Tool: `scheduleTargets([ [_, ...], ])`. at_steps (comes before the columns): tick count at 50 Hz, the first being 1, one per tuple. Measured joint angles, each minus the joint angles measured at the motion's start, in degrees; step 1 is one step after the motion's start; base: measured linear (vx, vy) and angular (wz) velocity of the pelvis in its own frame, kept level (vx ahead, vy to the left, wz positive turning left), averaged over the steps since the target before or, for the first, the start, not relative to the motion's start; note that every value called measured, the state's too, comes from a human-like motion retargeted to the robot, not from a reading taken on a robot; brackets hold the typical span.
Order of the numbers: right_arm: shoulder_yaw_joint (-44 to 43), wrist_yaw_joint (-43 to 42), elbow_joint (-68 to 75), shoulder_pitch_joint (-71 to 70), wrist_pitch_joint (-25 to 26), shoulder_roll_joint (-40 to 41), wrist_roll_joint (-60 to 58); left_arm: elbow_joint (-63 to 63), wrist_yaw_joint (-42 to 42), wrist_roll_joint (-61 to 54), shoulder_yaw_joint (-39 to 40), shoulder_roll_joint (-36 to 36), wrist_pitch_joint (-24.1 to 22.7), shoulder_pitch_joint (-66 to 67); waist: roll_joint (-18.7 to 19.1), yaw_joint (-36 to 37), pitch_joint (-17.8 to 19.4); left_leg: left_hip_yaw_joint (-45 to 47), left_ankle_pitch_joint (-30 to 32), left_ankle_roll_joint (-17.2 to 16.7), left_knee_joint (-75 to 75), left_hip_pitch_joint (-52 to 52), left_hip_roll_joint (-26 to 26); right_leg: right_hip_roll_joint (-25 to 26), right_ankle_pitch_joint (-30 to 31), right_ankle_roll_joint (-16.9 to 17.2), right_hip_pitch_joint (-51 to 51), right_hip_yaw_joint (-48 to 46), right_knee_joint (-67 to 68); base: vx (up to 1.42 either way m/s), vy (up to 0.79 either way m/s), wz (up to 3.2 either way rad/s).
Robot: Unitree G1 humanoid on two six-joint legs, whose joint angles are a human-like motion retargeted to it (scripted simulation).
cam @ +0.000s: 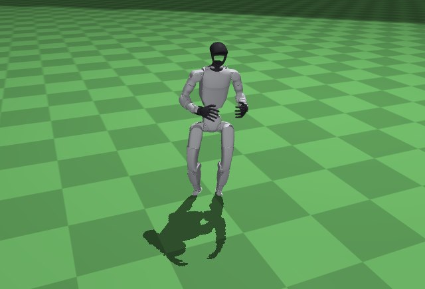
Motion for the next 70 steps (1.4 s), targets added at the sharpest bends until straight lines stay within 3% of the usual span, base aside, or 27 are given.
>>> scheduleTargets([
  [45, -2.79, 10.91, -2.95, 3.03, 0.17, -3.51, -1.88, 2.63, -12.83, -1.71, -3.34, -3.00, 3.50, -3.96, 4.82, 0.57, -1.50, -4.49, -0.14, -2.44, 0.25, -0.98, 2.13, 5.42, 5.03, -2.47, 6.99, -6.54, -9.83, 0.00, 0.00, 0.20],
  [70, -3.78, 14.78, -5.18, 5.35, 0.69, -1.44, 5.26, 4.00, -11.82, -6.45, -4.44, -5.10, 3.72, -6.21, 5.41, 0.20, -2.66, -6.41, 0.46, -3.69, 0.52, -3.84, 3.55, 10.68, 10.32, -3.88, 10.03, -9.22, -20.22, -0.01, -0.01, 0.19],
])
